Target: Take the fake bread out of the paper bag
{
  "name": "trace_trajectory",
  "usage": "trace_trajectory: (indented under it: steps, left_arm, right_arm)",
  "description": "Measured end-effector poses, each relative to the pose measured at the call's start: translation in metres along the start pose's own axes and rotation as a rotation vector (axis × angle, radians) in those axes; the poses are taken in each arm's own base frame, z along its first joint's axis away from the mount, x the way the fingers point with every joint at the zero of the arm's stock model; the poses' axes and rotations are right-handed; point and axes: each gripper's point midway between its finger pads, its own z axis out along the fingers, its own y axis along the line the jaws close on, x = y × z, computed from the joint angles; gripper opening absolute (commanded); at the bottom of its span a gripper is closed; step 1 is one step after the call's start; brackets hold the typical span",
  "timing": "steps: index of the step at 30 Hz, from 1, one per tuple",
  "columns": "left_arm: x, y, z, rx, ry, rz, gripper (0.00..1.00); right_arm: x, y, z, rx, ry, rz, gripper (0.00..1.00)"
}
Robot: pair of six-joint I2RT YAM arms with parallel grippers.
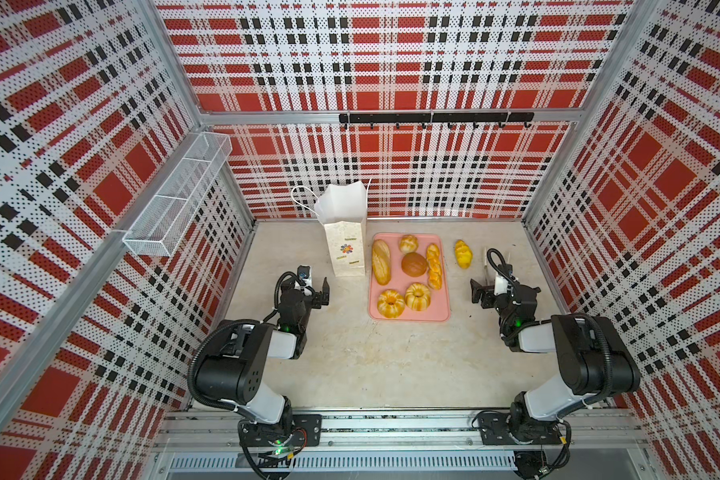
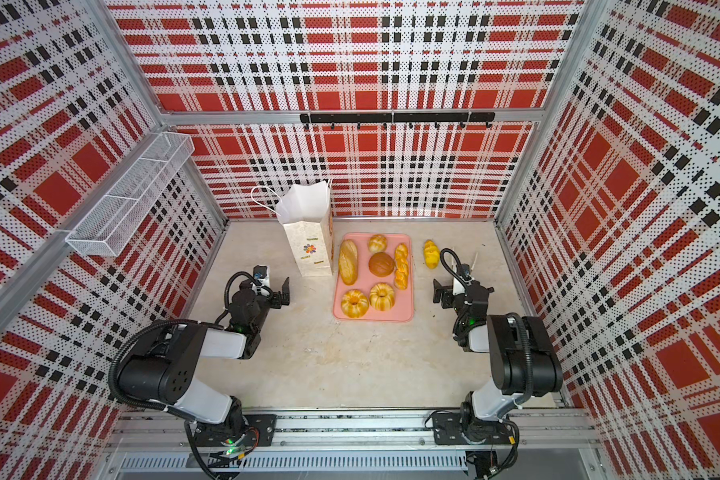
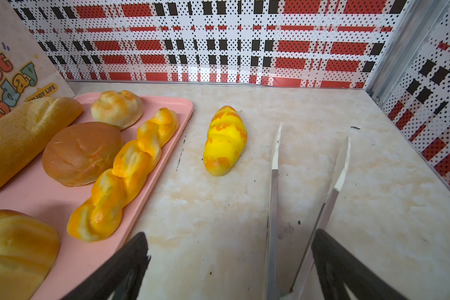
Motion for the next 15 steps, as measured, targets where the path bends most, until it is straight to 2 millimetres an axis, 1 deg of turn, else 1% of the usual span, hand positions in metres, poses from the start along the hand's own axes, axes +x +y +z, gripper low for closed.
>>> trace_trajectory:
  steps: [6,15]
  left_arm:
    - [0.0013,0.0066,0.0,-0.034,0.006,0.001,1.0]
    - [0.004,0.0086,0.0001,-0.04,0.017,0.001,0.99]
  right_arm:
    - [0.0001,0.0,0.0,0.0,0.0,0.0,1.0]
    - [0.0025,0.004,0.0007,0.002,0.011,-0.011,1.0]
